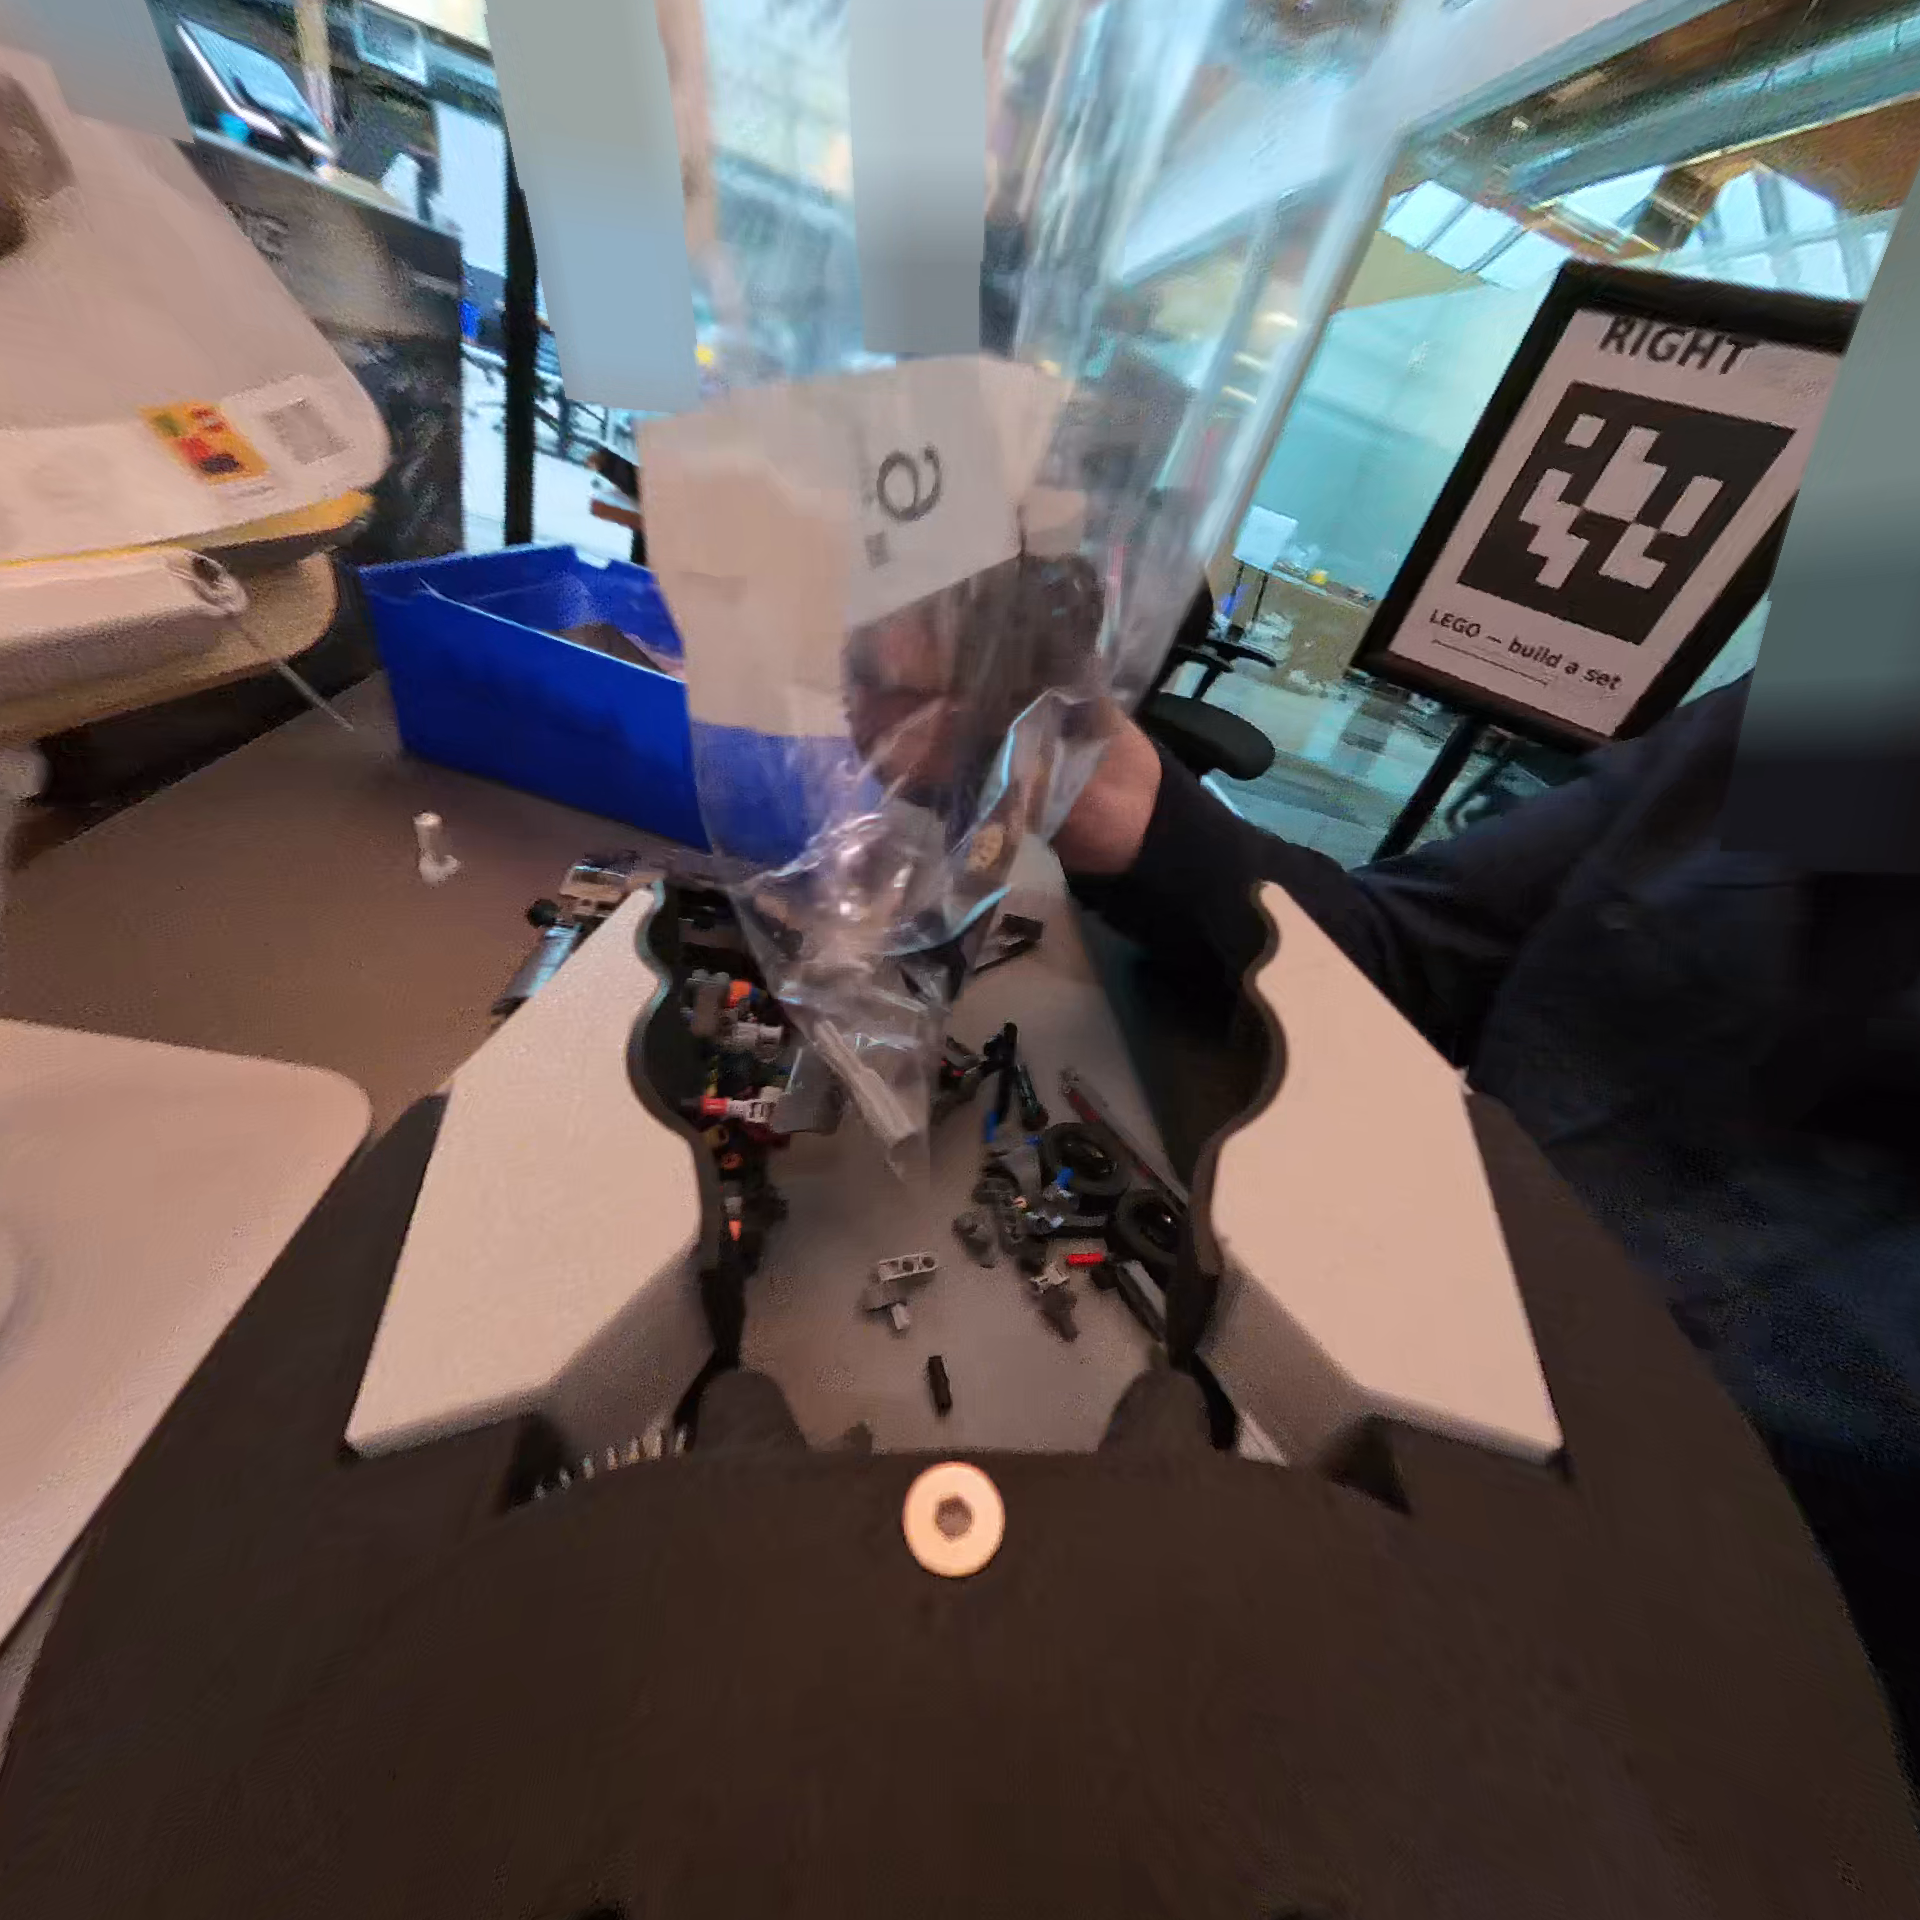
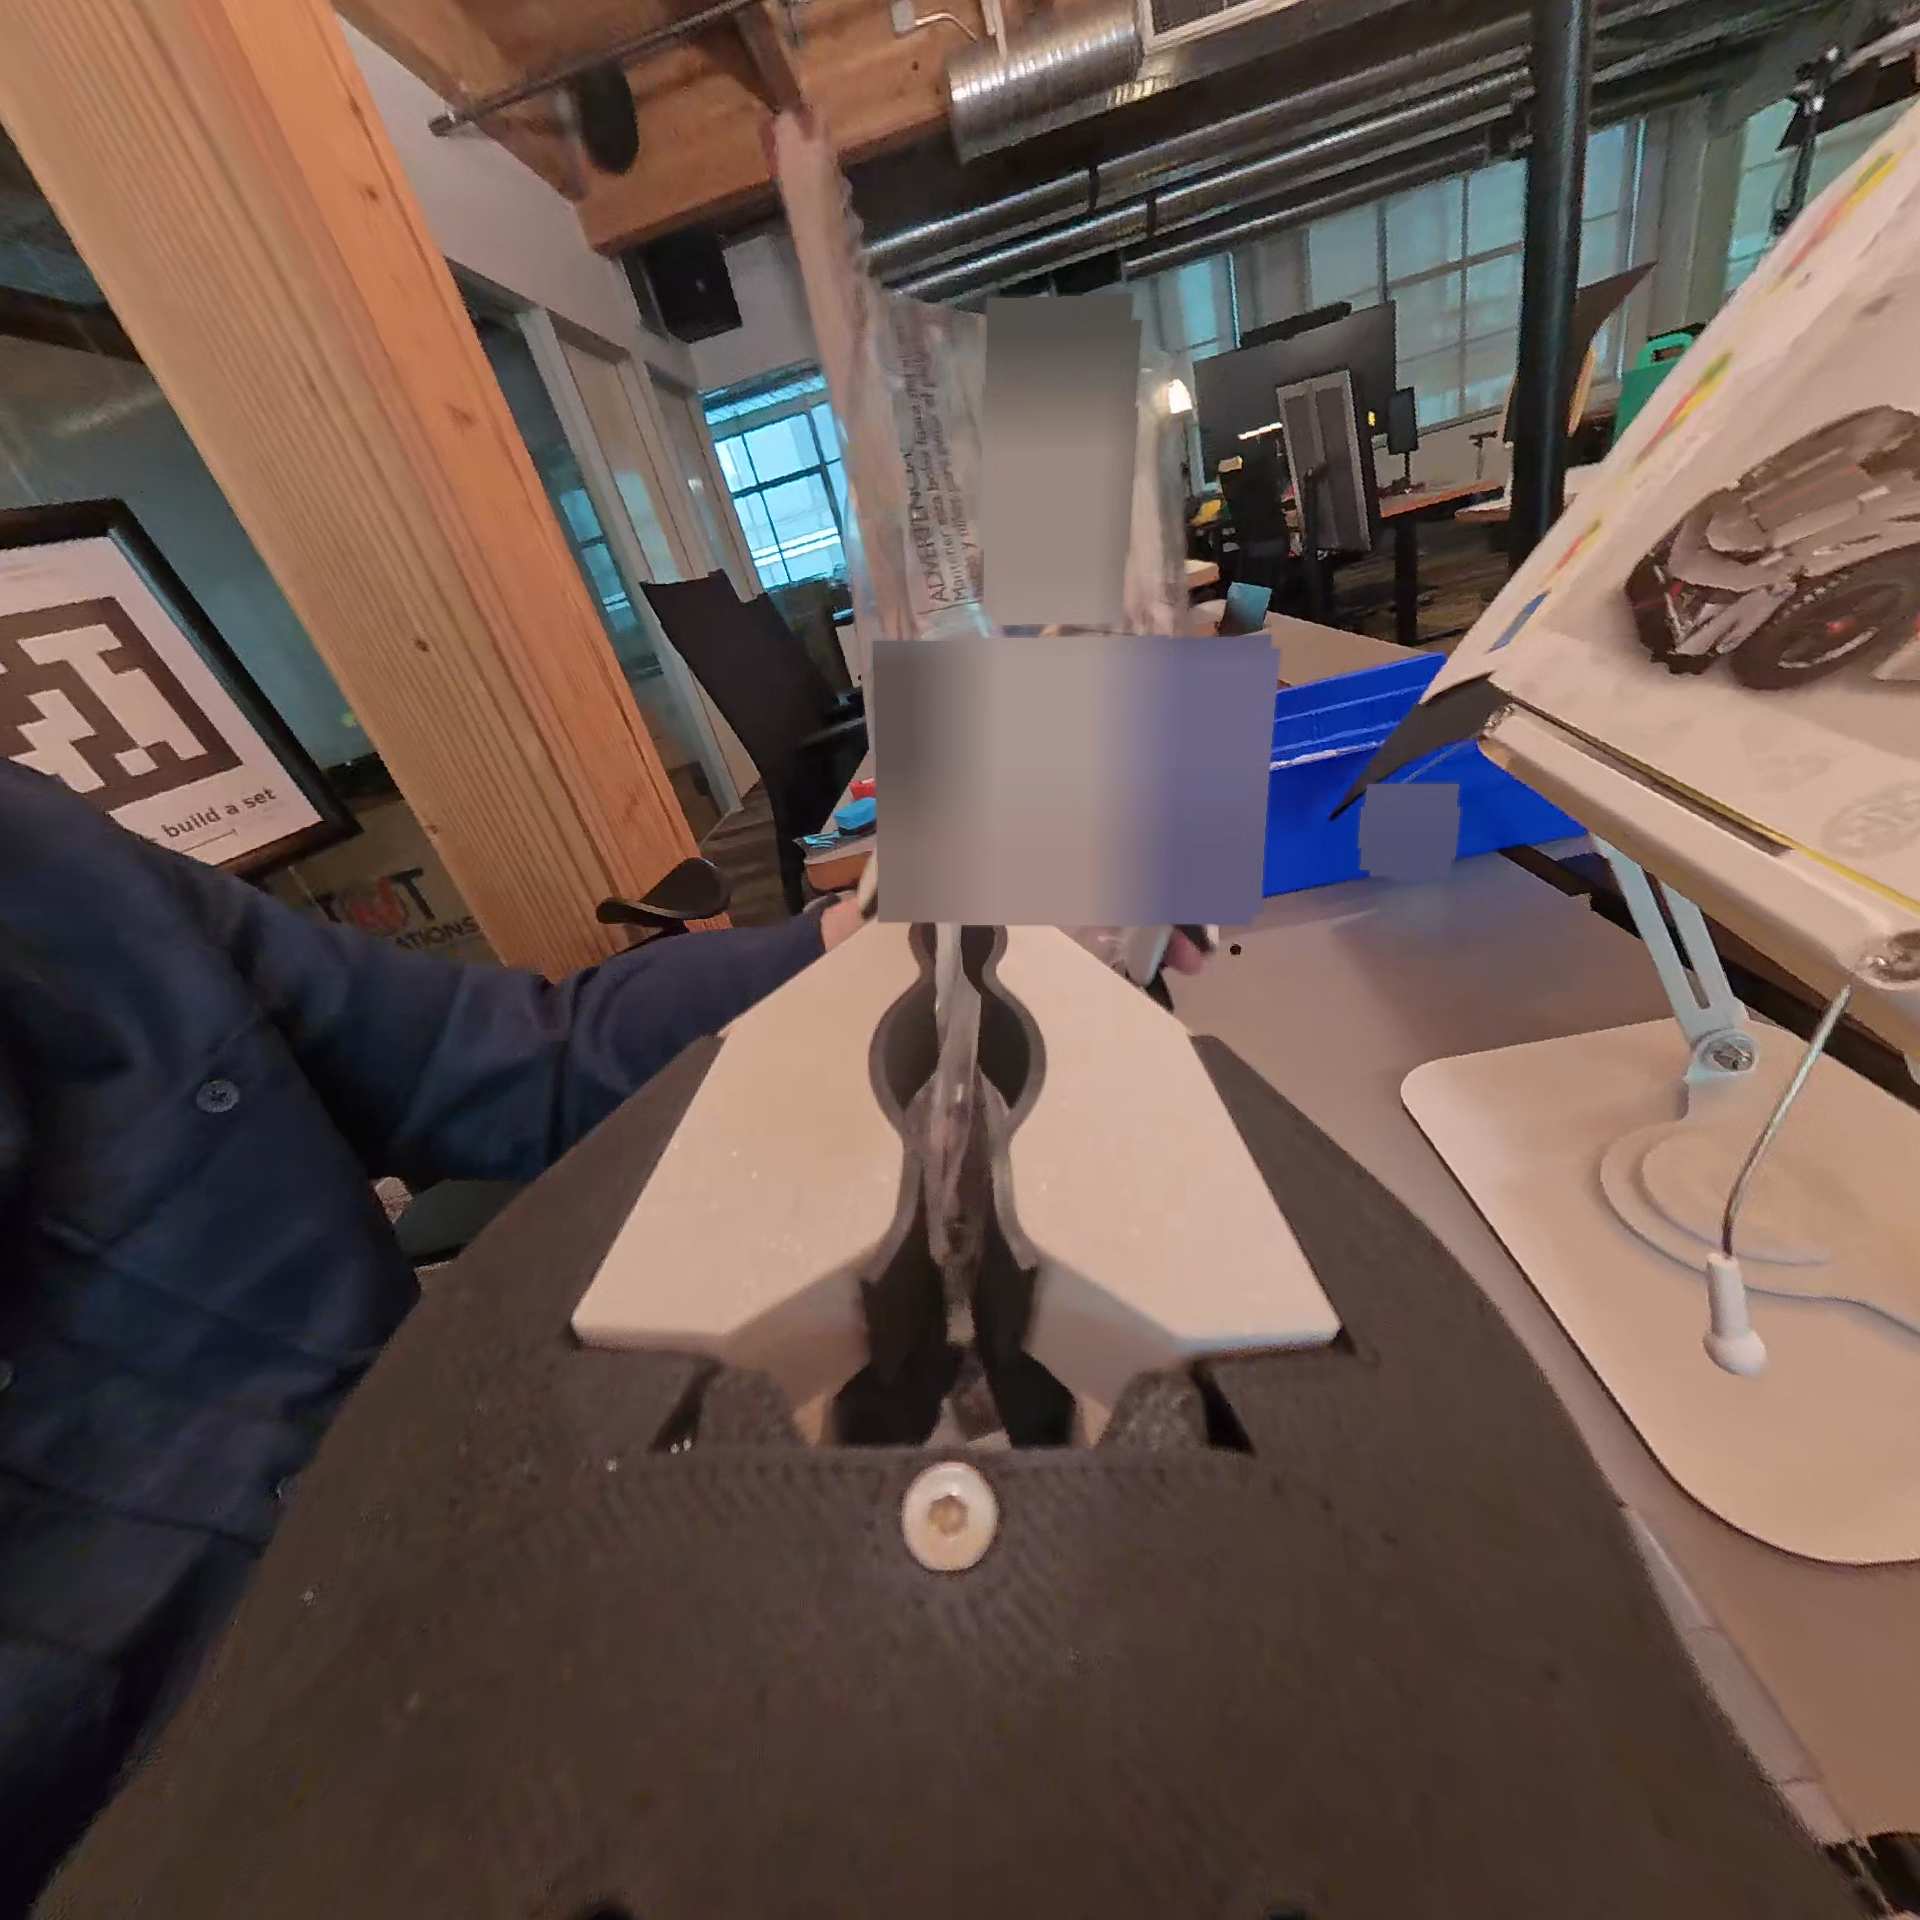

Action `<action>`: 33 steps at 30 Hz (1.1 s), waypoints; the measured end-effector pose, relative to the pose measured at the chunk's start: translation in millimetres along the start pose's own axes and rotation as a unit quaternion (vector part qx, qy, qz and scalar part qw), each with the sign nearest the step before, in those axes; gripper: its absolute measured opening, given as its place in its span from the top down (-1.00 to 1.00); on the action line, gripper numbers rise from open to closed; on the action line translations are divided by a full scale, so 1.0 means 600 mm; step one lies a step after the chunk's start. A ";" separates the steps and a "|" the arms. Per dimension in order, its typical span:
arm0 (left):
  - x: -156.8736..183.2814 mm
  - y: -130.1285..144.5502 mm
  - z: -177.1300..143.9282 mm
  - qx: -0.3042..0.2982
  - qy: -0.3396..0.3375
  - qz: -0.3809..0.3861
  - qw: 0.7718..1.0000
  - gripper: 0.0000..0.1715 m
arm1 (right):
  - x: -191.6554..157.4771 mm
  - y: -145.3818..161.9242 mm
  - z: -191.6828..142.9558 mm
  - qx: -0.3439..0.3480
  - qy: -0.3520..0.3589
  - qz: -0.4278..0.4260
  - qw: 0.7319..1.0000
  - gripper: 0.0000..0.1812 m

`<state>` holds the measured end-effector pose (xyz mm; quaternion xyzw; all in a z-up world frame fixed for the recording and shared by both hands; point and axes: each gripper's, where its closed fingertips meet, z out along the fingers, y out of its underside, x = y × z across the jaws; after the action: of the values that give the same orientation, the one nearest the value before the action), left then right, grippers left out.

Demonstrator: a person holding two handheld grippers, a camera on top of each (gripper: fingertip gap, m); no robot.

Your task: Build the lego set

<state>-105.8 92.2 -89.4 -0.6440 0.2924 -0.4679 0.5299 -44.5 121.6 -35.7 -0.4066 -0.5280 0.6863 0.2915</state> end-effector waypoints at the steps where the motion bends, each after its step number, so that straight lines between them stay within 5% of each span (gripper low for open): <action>1: 0.001 0.006 0.016 -0.006 0.011 -0.004 1.000 -0.13 | -0.002 -0.003 0.000 0.005 0.000 -0.001 1.000 1.00; 4: -0.001 0.020 0.049 -0.027 0.006 0.017 0.999 0.57 | 0.002 -0.004 -0.005 0.011 0.007 0.003 1.000 1.00; 8: 0.003 0.002 0.039 0.014 0.005 0.035 0.999 1.00 | 0.031 -0.003 -0.020 0.024 0.051 0.018 0.998 1.00; 13: -0.003 -0.015 0.019 0.038 -0.040 0.073 0.996 1.00 | 0.038 0.002 -0.019 0.026 0.051 0.051 0.997 1.00; 16: 0.012 -0.020 0.009 0.038 -0.035 0.100 0.994 1.00 | 0.038 -0.028 -0.038 0.025 0.094 0.014 0.995 0.54; 20: 0.016 -0.023 0.001 0.029 -0.054 0.127 0.990 1.00 | 0.024 -0.086 -0.069 -0.022 0.233 -0.126 0.964 0.28; 24: -0.004 0.001 0.011 -0.029 -0.113 0.178 0.977 1.00 | -0.042 -0.133 -0.028 -0.110 0.250 -0.209 0.939 0.29; 30: -0.009 0.019 0.040 -0.085 -0.157 0.240 0.954 1.00 | -0.019 -0.081 0.060 -0.296 0.232 -0.158 0.913 0.24; 33: -0.009 0.028 0.050 -0.097 -0.162 0.249 0.950 1.00 | -0.004 -0.031 0.071 -0.373 0.220 -0.146 0.889 0.64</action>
<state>-78.3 104.8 -106.9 -0.6659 0.3974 -0.1799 0.6052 -80.9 103.7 -12.1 -0.5444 -0.7208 0.2812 0.3241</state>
